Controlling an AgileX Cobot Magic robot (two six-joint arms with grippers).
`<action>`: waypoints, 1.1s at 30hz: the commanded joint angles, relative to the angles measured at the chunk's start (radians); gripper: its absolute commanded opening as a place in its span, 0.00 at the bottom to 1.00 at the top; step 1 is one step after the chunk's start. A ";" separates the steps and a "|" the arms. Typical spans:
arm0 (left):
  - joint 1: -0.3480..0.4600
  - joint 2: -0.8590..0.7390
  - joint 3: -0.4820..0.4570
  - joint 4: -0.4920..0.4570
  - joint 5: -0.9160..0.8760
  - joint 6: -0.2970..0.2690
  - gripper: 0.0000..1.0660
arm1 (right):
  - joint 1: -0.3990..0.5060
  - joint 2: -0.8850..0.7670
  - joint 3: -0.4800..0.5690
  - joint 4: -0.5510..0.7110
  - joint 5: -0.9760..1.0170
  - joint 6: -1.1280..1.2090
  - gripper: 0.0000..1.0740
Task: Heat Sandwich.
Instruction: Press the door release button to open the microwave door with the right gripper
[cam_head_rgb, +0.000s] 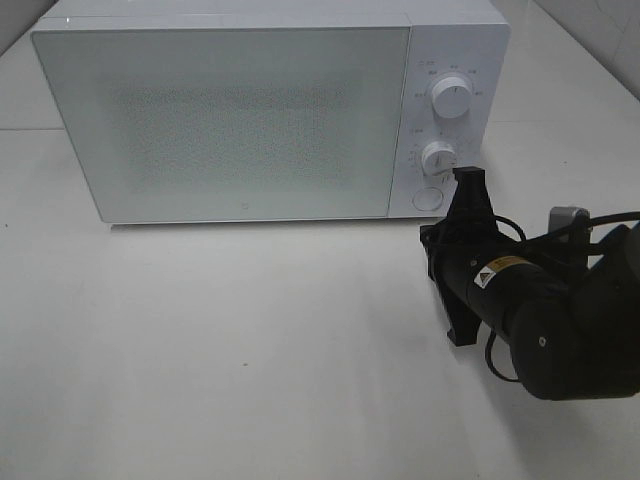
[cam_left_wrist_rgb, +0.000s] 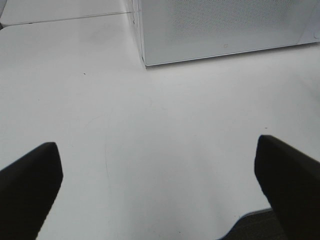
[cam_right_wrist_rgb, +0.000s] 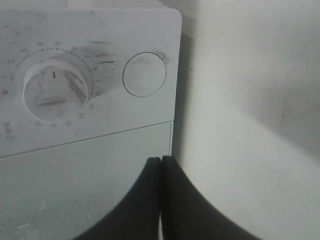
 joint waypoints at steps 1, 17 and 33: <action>0.000 -0.028 0.005 -0.004 -0.007 -0.005 0.94 | -0.043 0.011 -0.032 -0.059 0.009 0.021 0.00; 0.000 -0.028 0.005 -0.004 -0.007 -0.005 0.94 | -0.183 0.070 -0.177 -0.141 0.130 -0.013 0.00; 0.000 -0.028 0.005 -0.004 -0.007 -0.005 0.94 | -0.209 0.160 -0.266 -0.143 0.135 -0.021 0.00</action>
